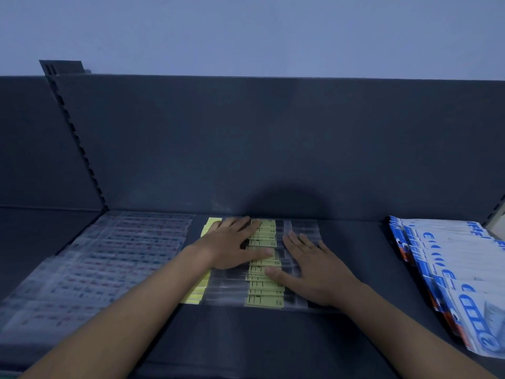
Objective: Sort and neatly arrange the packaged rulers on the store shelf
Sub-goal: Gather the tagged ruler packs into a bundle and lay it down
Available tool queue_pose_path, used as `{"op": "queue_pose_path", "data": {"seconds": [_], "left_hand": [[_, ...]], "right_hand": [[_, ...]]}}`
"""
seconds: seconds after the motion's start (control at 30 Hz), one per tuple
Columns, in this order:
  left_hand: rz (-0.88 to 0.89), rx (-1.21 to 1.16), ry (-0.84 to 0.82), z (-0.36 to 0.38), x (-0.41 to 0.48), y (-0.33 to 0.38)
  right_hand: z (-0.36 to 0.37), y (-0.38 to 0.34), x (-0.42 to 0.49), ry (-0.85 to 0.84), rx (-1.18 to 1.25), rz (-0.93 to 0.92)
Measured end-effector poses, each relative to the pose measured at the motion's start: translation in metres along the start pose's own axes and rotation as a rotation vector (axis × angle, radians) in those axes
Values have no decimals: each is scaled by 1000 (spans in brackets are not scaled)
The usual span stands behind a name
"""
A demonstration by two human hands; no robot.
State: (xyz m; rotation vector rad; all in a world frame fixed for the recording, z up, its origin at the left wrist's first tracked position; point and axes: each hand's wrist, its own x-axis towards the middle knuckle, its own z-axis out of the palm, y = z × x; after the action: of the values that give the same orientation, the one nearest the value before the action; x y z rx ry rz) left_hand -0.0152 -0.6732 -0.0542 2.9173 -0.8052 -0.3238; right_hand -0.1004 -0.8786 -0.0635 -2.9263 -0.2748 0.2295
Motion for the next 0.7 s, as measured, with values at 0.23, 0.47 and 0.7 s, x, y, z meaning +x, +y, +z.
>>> {"op": "queue_pose_path", "data": {"seconds": [0.23, 0.47, 0.7], "left_hand": [[90, -53, 66, 2, -6, -2], [205, -131, 137, 14, -24, -6], [245, -22, 296, 11, -32, 0]], "right_hand": [[4, 0, -4, 2, -19, -8], [0, 2, 4, 11, -13, 3], [2, -1, -2, 258, -32, -121]]}}
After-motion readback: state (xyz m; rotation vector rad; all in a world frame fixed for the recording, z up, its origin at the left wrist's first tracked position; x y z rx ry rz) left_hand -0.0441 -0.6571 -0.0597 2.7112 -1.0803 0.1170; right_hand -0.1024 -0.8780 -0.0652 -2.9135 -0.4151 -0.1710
